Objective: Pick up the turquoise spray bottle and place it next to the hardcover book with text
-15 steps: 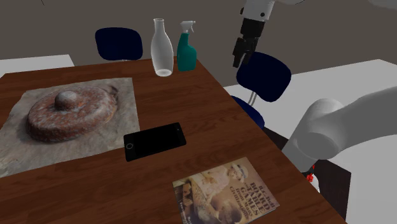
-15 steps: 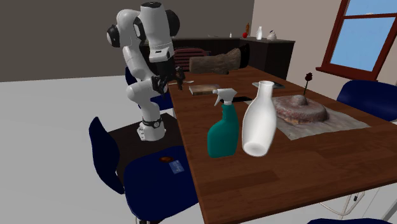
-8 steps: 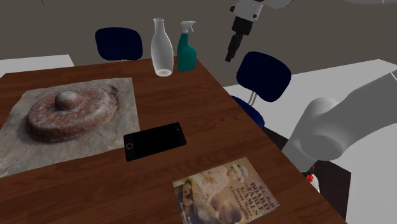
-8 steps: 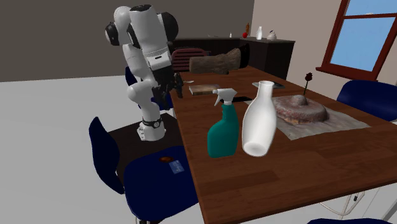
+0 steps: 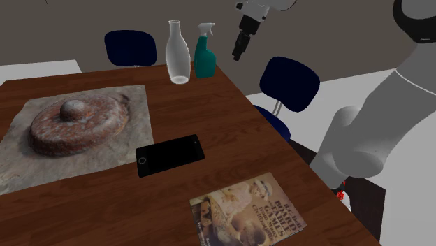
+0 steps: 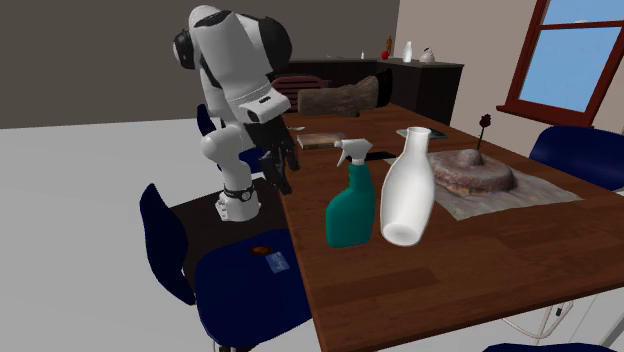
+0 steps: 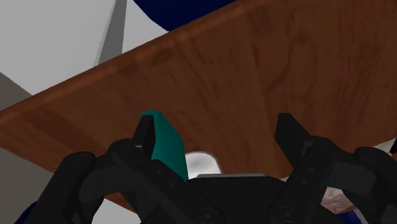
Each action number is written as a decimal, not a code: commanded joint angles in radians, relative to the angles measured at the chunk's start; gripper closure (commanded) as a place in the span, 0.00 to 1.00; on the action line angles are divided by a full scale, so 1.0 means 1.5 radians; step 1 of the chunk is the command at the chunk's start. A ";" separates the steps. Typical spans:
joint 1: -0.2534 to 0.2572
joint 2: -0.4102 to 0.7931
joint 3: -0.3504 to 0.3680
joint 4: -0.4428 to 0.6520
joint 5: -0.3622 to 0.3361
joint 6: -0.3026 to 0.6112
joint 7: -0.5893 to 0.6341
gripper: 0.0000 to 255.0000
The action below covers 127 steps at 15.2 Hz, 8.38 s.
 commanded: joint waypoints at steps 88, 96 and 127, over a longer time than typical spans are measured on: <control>0.083 -0.450 0.386 -0.108 0.046 -0.142 0.263 1.00; 0.097 -0.501 0.489 -0.077 0.090 -0.183 0.385 1.00; -0.010 -0.387 0.918 0.377 0.195 -0.290 0.836 1.00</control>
